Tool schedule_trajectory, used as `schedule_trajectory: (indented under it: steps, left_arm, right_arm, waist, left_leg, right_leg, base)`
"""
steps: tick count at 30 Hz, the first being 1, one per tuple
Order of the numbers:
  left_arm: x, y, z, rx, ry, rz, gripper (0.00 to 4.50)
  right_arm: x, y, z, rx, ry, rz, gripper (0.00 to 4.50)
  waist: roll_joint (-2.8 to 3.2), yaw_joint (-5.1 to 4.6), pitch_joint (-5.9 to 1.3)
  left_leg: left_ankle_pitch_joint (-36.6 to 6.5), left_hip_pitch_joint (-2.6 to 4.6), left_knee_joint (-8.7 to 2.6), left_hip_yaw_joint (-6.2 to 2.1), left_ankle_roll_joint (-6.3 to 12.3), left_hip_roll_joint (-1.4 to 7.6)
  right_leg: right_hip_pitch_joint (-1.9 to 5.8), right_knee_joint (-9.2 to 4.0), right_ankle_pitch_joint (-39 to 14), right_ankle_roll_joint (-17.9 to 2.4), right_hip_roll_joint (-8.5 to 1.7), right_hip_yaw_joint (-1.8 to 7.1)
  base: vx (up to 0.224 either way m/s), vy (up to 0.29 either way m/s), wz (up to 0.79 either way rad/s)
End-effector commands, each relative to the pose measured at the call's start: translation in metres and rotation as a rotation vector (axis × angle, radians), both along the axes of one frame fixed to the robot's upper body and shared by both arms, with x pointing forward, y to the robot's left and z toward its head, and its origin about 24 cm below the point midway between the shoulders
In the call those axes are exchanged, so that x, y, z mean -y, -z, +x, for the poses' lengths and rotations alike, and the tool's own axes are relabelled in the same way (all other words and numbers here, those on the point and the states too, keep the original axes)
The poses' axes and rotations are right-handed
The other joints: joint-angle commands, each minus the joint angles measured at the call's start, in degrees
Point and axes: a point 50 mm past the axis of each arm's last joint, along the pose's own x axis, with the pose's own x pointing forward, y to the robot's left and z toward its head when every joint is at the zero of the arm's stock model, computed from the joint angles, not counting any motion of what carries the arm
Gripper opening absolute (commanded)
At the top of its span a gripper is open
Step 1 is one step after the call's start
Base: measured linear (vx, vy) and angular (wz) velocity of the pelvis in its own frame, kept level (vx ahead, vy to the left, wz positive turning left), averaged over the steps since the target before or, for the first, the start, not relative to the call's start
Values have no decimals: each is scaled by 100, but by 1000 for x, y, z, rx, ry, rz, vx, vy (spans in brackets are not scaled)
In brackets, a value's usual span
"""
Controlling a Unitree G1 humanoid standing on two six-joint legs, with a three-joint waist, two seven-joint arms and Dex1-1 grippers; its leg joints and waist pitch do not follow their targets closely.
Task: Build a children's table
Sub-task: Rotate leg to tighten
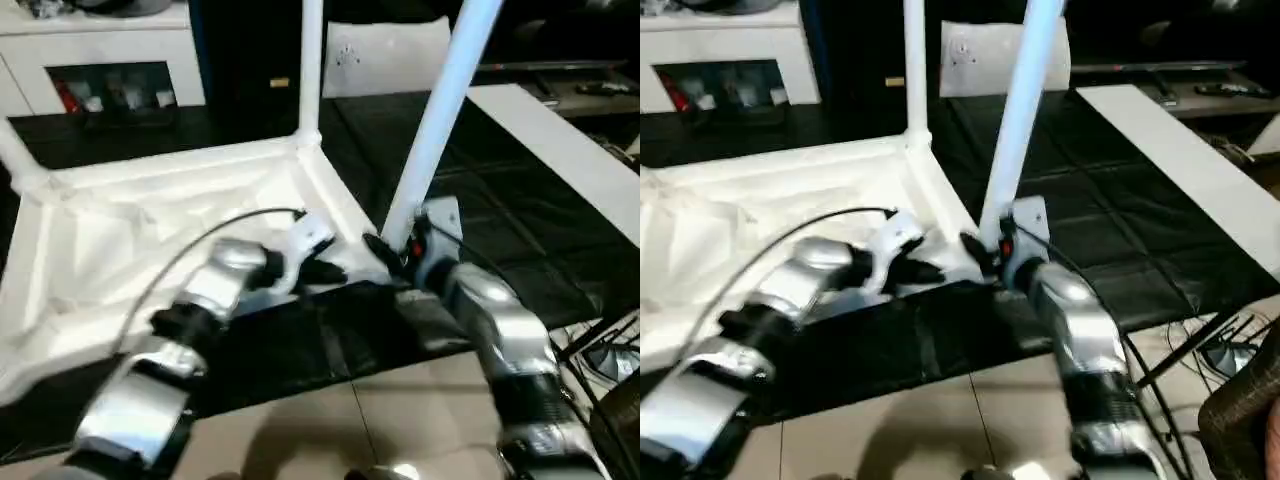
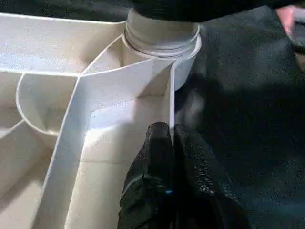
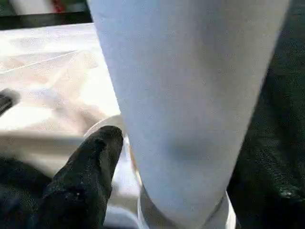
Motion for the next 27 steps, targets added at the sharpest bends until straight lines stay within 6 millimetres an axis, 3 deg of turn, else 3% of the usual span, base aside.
schedule_trajectory:
  steps: [1, 6, 14, 18, 19, 22, 27]
  left_arm:
    - [3, -14, -2, 78, 135, -29, 0]
    - [-10, -14, -7, 69, 259, 32, 0]
    - [-23, -15, -17, 0, 492, 108, 0]
    - [-26, -14, -21, -27, 574, 144, 0]
    - [-27, -14, -21, -30, 581, 146, 0]
    - [-27, -14, -23, -41, 612, 153, 0]
    - [-26, -14, -24, -47, 645, 167, 0]
  right_arm:
    - [-8, 4, -14, -7, -190, 0, 367]
    - [14, 0, -25, 10, -334, -45, 413]
    - [29, -7, -41, 1, -637, -77, 413]
    - [28, -9, -46, -38, -756, -68, 397]
    - [27, -9, -47, -44, -767, -66, 369]
    - [27, -9, -48, -63, -812, -61, 354]
    - [27, -11, -49, -89, -880, -55, 311]
  waist:
    - [-8, 74, -380]
    - [-10, 101, -349]
    - [-41, 234, -350]
    - [-74, 334, -347]
    - [-68, 343, -346]
    - [-82, 379, -334]
    - [-79, 416, -336]
  left_leg:
    - [-879, 11, -304, -7, 391, 115]
    - [-1175, 46, -321, -1, 295, 143]
    - [-1128, 48, -316, 4, 307, 168]
    - [-1094, 47, -306, 17, 297, 174]
    - [-1100, 42, -307, 11, 291, 175]
    - [-1197, 42, -311, 6, 223, 173]
    - [-1266, 56, -313, 0, 172, 178]
  right_leg:
    - [394, -438, -1037, -1120, -394, 280]
    - [344, -453, -1408, -1093, -398, 291]
    - [330, -431, -1421, -1119, -414, 283]
    - [327, -414, -1463, -1118, -420, 276]
    - [331, -409, -1495, -1111, -421, 273]
    - [315, -439, -1831, -992, -436, 272]
    - [298, -444, -1952, -943, -439, 274]
  base:
    - [0, 0, 0]
    - [0, 0, 0]
    - [0, 0, 0]
    - [0, 0, 0]
    - [0, 0, 0]
    - [0, 0, 0]
    - [0, 0, 0]
